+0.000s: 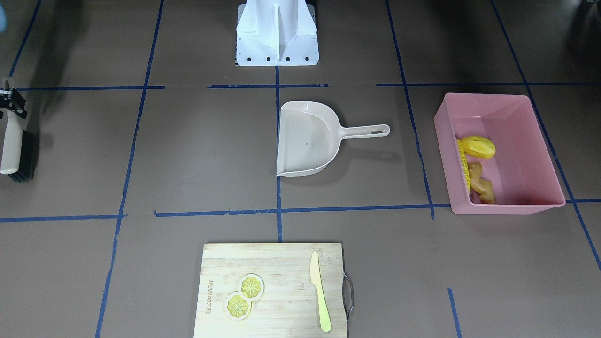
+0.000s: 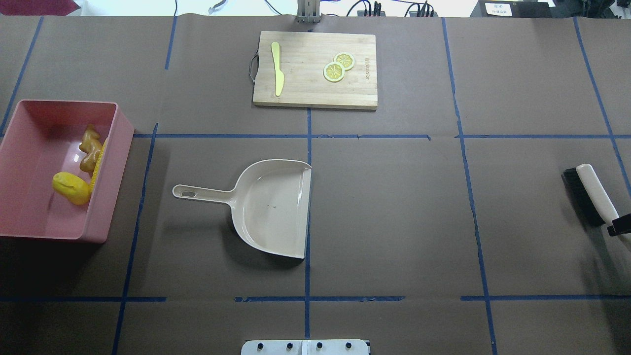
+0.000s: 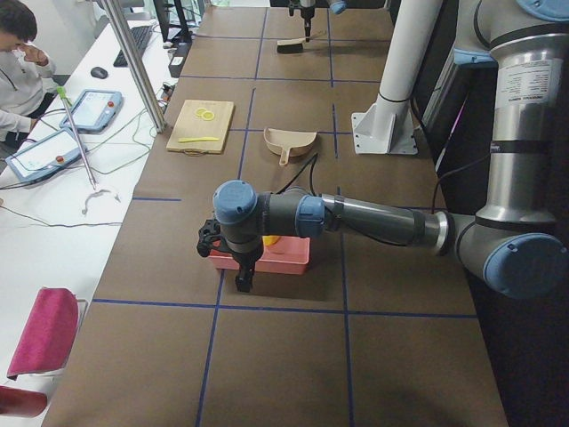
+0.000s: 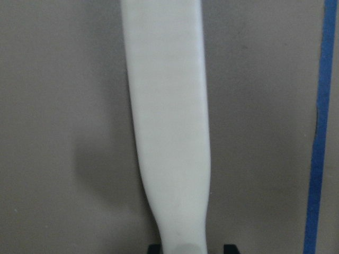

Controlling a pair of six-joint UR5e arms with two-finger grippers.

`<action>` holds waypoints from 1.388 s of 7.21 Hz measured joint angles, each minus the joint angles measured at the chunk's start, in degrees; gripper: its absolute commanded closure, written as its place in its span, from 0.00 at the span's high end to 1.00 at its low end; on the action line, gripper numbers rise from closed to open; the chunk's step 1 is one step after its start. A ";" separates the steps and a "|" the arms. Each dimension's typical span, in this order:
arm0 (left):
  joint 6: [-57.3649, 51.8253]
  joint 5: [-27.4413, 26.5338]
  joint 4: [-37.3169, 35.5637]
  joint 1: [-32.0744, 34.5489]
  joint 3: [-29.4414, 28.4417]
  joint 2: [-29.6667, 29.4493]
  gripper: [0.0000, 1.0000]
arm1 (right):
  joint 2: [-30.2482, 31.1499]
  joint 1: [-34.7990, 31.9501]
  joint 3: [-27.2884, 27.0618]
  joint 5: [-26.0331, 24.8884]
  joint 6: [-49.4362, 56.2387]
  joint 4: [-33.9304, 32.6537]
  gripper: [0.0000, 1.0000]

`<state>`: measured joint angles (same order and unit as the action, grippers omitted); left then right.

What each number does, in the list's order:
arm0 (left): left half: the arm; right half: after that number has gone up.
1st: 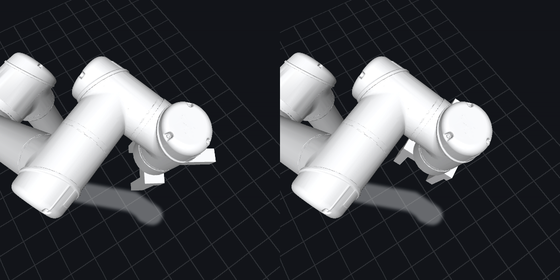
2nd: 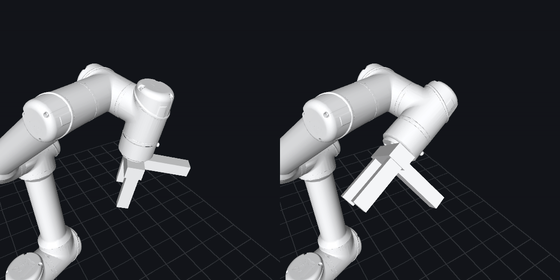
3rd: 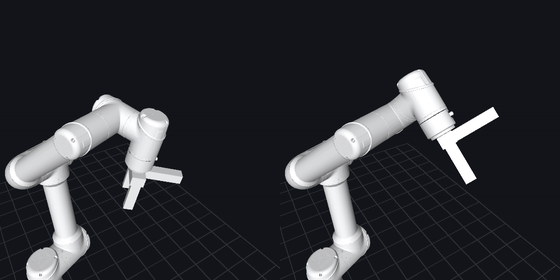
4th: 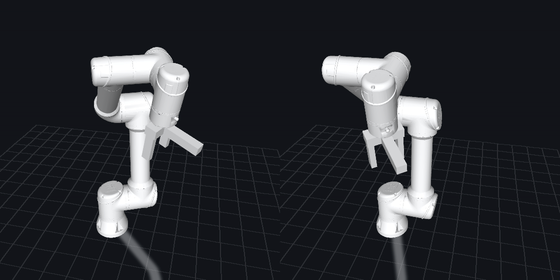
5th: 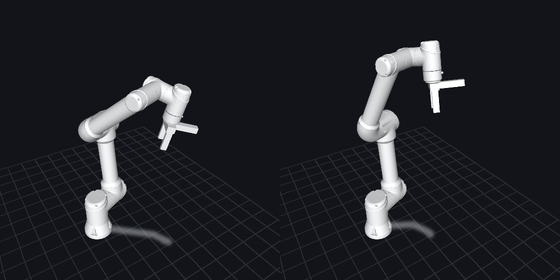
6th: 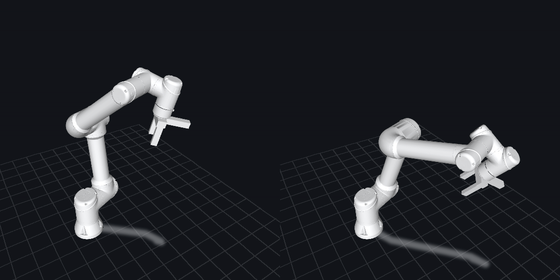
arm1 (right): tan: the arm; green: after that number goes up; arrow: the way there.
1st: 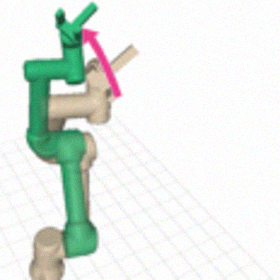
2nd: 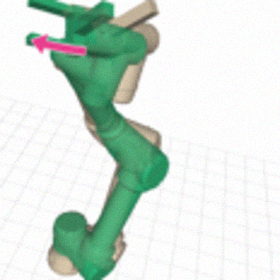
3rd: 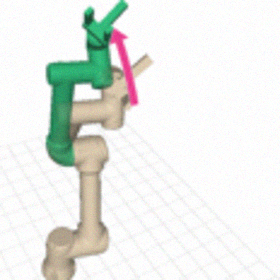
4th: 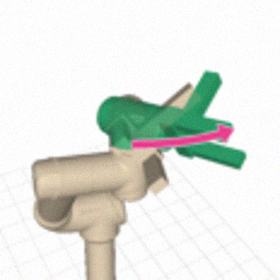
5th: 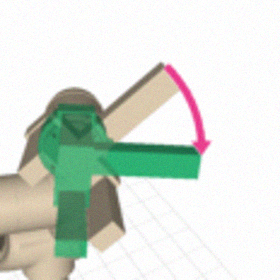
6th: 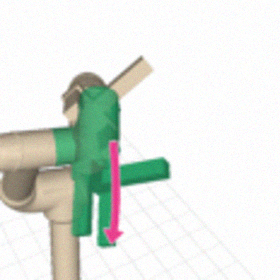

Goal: Sweep and dump trash into bin

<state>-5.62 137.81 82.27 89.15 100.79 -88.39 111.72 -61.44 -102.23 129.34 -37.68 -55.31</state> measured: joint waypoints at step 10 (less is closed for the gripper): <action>0.31 -0.66 -0.48 -0.02 -1.26 2.51 1.00 | -10.74 -31.11 -7.62 4.19 39.83 -45.10 1.00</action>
<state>-5.32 137.15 81.79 89.12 99.53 -85.88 100.99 -92.55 -109.85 133.52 2.15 -100.40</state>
